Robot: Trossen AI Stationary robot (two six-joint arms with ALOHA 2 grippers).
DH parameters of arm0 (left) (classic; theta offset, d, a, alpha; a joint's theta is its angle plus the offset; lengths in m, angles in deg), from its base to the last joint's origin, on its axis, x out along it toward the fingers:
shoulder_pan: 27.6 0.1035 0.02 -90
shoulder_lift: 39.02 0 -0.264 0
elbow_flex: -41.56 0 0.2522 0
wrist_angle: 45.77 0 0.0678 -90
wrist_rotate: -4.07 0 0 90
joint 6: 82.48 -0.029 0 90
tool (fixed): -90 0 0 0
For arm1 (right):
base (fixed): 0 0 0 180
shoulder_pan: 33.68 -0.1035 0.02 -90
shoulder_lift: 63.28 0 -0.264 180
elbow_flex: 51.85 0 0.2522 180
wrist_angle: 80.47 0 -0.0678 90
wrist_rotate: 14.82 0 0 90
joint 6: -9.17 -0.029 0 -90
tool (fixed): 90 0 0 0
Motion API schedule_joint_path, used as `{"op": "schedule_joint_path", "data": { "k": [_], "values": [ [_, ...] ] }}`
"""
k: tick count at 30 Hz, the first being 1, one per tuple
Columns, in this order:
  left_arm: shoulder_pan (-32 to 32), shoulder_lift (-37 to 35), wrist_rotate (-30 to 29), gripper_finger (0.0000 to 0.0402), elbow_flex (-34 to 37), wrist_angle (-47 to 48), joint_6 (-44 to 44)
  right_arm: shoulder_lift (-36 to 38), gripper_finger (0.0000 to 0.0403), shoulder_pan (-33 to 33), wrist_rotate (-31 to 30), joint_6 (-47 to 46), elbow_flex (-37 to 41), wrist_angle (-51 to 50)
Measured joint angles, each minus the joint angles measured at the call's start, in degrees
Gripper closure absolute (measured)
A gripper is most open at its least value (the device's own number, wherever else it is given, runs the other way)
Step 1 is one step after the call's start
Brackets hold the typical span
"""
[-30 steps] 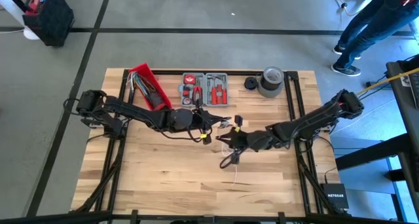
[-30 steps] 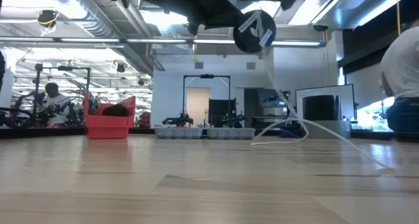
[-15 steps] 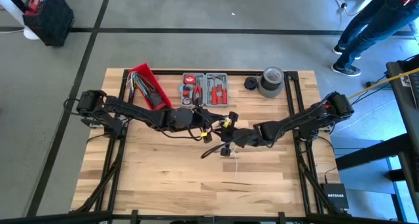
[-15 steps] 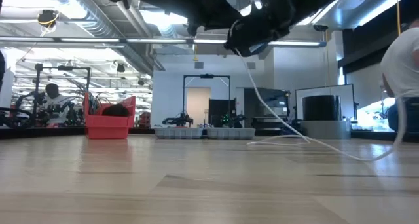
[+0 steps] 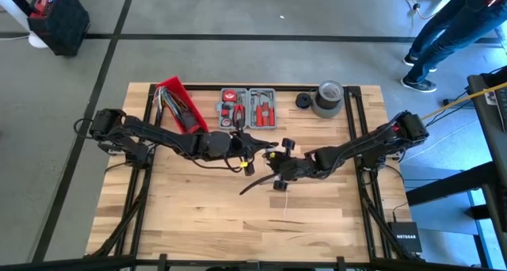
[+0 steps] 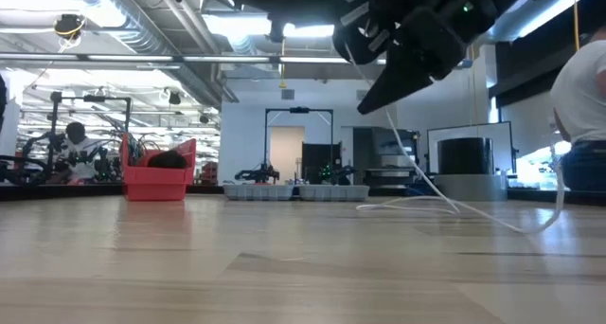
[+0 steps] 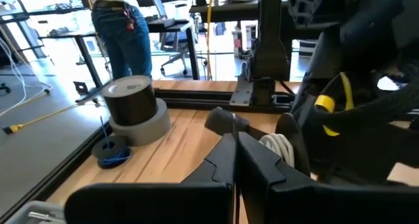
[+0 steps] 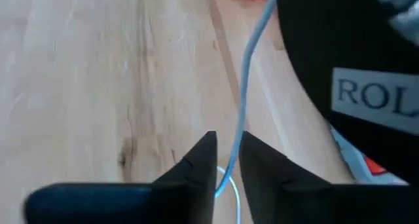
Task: Coil cords
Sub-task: Coil the white wire into the spool
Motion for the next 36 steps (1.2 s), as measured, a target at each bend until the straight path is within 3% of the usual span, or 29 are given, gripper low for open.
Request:
{"op": "schedule_joint_path", "data": {
  "k": [7,13,26,36],
  "values": [
    [-0.05,0.13,-0.2,0.0402,0.02,0.88,-0.61,5.03,0.0271,-0.99,4.79,-3.24,-4.62,-14.89],
    [-0.24,0.13,-0.22,0.0402,0.02,0.64,-0.73,8.25,0.0254,-4.0,1.84,-5.44,-4.66,-22.34],
    [-0.22,0.13,-0.26,0.0402,0.07,0.63,-0.76,5.23,0.0253,-6.38,0.41,-4.06,9.65,5.95],
    [-0.2,0.13,-0.28,0.0402,0.07,0.51,-1.44,2.12,0.0262,-6.38,0.3,-3.62,10.21,12.59]
  ]
}}
